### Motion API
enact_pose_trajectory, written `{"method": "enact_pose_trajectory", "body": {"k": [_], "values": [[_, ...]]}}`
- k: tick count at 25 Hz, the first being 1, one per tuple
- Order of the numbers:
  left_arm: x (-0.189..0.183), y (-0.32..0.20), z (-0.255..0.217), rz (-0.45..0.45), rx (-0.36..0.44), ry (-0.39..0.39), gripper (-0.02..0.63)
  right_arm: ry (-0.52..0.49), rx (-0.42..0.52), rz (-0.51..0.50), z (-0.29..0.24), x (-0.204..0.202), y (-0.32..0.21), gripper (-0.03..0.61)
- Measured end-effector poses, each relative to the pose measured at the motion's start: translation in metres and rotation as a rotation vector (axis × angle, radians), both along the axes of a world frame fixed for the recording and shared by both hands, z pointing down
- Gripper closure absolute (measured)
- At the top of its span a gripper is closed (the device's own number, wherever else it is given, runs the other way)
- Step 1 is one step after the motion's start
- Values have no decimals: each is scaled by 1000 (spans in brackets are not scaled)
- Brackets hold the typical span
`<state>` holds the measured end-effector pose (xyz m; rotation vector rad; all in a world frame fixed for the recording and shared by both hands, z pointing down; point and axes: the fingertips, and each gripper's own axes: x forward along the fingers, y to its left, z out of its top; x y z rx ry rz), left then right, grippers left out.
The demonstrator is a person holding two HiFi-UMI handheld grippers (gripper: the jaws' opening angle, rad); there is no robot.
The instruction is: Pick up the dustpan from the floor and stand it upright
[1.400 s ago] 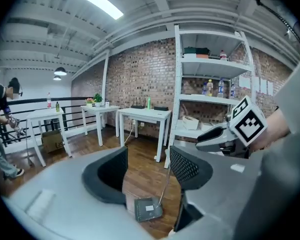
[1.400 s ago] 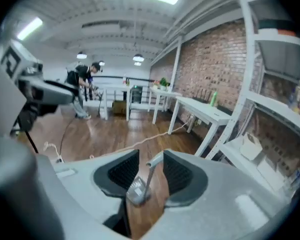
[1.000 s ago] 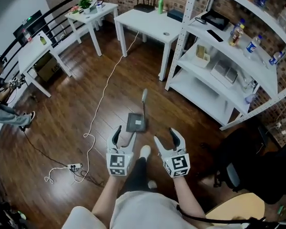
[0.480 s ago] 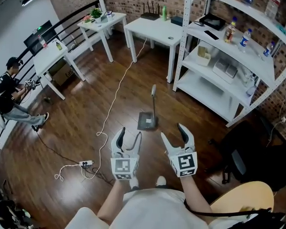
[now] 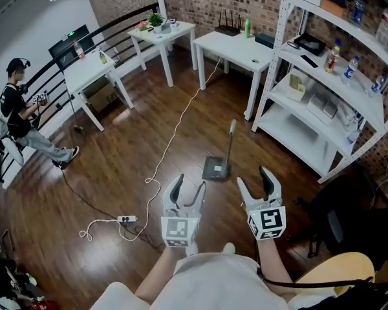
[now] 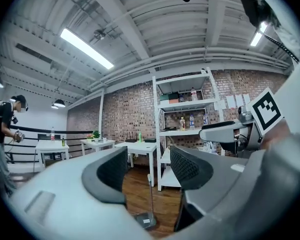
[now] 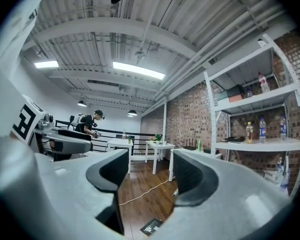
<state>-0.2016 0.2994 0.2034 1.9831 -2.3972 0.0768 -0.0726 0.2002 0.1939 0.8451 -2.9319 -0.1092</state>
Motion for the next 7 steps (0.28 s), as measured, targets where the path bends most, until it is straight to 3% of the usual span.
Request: {"method": "enact_pose_trajectory", "body": {"k": [7], "values": [[-34, 32, -6, -29, 43, 2, 330, 32, 23, -66, 8, -40, 41, 313]]}}
